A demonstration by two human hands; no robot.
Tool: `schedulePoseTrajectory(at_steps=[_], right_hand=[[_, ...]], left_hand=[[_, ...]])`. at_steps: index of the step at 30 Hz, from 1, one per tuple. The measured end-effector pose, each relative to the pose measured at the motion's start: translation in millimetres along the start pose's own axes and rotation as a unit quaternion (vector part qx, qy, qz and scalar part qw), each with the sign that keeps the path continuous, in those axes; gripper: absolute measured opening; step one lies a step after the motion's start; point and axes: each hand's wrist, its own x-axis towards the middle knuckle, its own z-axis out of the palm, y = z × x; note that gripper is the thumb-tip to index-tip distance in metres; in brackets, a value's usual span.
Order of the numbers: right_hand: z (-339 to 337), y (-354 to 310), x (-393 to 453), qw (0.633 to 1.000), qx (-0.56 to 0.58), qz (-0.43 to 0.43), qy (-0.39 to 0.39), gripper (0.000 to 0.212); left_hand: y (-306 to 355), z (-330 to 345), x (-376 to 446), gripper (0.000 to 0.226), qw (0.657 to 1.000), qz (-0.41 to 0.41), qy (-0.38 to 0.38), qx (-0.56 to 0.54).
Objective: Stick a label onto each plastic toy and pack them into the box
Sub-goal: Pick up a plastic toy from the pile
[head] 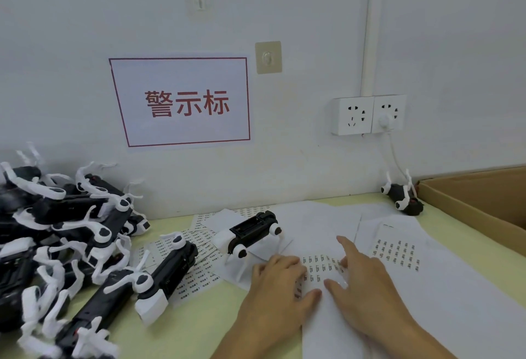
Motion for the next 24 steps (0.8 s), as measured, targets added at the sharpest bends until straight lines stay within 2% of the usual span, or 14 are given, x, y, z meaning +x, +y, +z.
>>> schedulePoseTrajectory(at_steps=[4,7,11,13,16,20,24], right_hand=[[0,2,0,1.0,0.025,-0.01,0.006,0.068],[4,-1,-1,0.992,0.119,-0.032,0.013,0.066],[2,-5,1,0.963,0.26,-0.037,0.055,0.076],[-2,-8,3,0.937,0.34,-0.029,0.073,0.076],[-7,-10,3,0.907,0.413,-0.031,0.071,0.074],[-5,-12,2,0.909,0.415,-0.013,0.038,0.066],[-6,-13,3,0.901,0.428,0.066,-0.015,0.052]], left_hand=[[2,-1,0,0.041,1.0,-0.002,-0.014,-0.016],[3,-2,-1,0.039,0.999,-0.021,-0.025,-0.034],[5,-5,-3,0.032,0.995,-0.034,-0.002,-0.092],[8,-9,-2,0.038,0.978,-0.062,0.027,-0.197],[10,-19,0,0.047,0.931,-0.105,0.072,-0.342],[10,-30,-1,0.038,0.897,-0.117,0.111,-0.411],[11,-39,1,0.03,0.86,-0.114,0.128,-0.48]])
